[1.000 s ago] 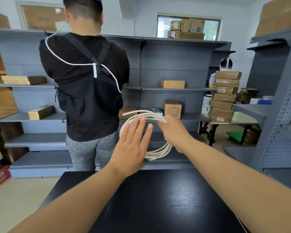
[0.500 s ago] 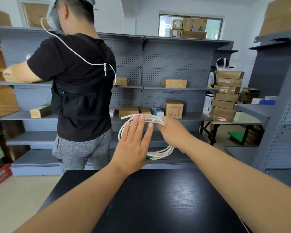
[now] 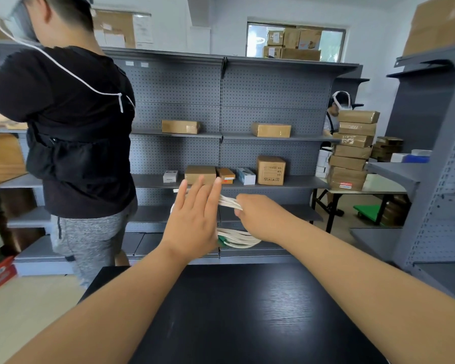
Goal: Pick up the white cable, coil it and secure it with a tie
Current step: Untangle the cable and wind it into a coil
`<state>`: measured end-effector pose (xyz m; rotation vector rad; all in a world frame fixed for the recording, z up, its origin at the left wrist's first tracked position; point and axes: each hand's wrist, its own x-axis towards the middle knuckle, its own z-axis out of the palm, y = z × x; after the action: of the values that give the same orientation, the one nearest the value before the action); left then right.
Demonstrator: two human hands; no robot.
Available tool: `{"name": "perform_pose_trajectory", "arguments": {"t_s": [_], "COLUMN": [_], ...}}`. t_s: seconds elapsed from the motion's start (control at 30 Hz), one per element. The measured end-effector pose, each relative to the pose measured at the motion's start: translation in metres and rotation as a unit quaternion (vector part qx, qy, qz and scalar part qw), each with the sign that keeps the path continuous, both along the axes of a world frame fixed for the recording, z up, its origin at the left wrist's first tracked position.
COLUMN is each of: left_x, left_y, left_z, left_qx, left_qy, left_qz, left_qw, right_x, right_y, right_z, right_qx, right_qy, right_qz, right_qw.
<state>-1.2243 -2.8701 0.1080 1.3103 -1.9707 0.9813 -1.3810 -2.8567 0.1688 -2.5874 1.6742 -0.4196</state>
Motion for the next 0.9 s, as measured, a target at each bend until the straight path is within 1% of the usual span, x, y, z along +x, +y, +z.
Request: {"name": "perform_pose_trajectory", "arguments": {"t_s": [0.13,0.27,0.43,0.53,0.63,0.67,0.7,0.8,0.9], "left_x": [0.006,0.01,0.015,0.019,0.024,0.027,0.028,0.029,0.028], "left_y": [-0.002,-0.001,0.0,0.001,-0.003,-0.002,-0.001,0.003,0.009], "left_z": [0.003,0.006,0.007,0.007,0.001,-0.001,-0.003,-0.008,-0.01], "left_qx": [0.009,0.061,0.086,0.133,0.205,0.222,0.232,0.273,0.321], "left_qy": [-0.004,-0.015,-0.056,-0.124,-0.161,-0.163,-0.163,-0.153,-0.149], "left_qz": [-0.033,-0.033,-0.052,-0.013,0.039,0.048,0.052,0.047,0.059], "left_qw": [0.999,0.997,0.993,0.983,0.965,0.96,0.957,0.949,0.933], "right_x": [0.001,0.0,-0.001,0.001,0.002,0.003,0.006,0.022,0.037], "right_y": [-0.001,-0.004,-0.011,-0.014,-0.012,-0.009,-0.007,-0.001,-0.001], "right_z": [0.0,-0.002,-0.015,-0.024,-0.034,-0.038,-0.042,-0.056,-0.073], "right_qx": [0.002,0.012,0.042,0.066,0.113,0.108,0.089,0.007,-0.017], "right_qy": [0.012,0.018,-0.01,-0.009,-0.048,-0.031,0.006,0.122,0.154], "right_qz": [0.006,0.018,0.033,0.038,0.05,0.053,0.054,0.043,0.017], "right_qw": [1.0,1.0,0.998,0.997,0.991,0.992,0.995,0.992,0.988]}}
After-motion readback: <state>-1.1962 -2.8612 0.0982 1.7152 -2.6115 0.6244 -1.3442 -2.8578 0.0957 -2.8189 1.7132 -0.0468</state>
